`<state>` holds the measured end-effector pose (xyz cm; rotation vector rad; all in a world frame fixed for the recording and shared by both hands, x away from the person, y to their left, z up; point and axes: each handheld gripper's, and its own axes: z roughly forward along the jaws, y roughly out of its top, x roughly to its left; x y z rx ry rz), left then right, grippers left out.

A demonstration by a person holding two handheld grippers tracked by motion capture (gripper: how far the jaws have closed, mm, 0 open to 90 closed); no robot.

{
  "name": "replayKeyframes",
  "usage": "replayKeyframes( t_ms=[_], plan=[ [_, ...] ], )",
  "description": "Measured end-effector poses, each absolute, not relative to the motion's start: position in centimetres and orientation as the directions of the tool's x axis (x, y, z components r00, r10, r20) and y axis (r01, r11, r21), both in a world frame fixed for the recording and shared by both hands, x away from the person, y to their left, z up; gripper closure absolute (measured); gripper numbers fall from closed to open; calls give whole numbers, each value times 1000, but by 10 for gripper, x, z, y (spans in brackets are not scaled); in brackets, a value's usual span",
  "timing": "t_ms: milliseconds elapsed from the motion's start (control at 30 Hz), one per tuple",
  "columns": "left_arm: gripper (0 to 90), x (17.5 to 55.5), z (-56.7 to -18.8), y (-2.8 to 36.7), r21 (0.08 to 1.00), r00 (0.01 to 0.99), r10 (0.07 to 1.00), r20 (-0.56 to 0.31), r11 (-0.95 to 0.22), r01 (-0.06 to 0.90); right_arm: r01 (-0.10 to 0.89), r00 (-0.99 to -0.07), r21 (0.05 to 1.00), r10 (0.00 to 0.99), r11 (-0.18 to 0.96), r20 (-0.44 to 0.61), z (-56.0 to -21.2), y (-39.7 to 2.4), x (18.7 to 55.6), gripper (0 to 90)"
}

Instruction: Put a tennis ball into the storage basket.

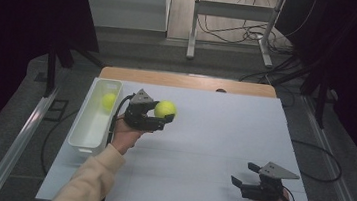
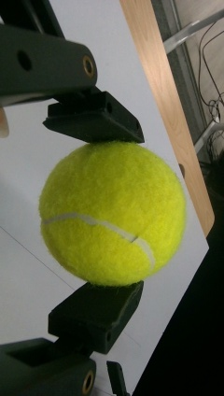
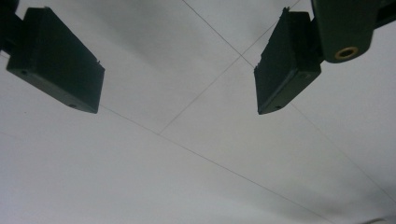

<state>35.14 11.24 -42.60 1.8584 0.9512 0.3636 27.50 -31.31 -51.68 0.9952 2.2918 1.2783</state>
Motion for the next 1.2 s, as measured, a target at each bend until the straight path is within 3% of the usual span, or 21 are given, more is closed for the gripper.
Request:
replayKeyframes(
  t_ms=[1200],
  plan=[
    [271, 340, -428, 151, 875, 582, 794, -175, -145, 461, 416, -694, 839, 718, 352, 43, -517, -313, 275, 166]
  ],
)
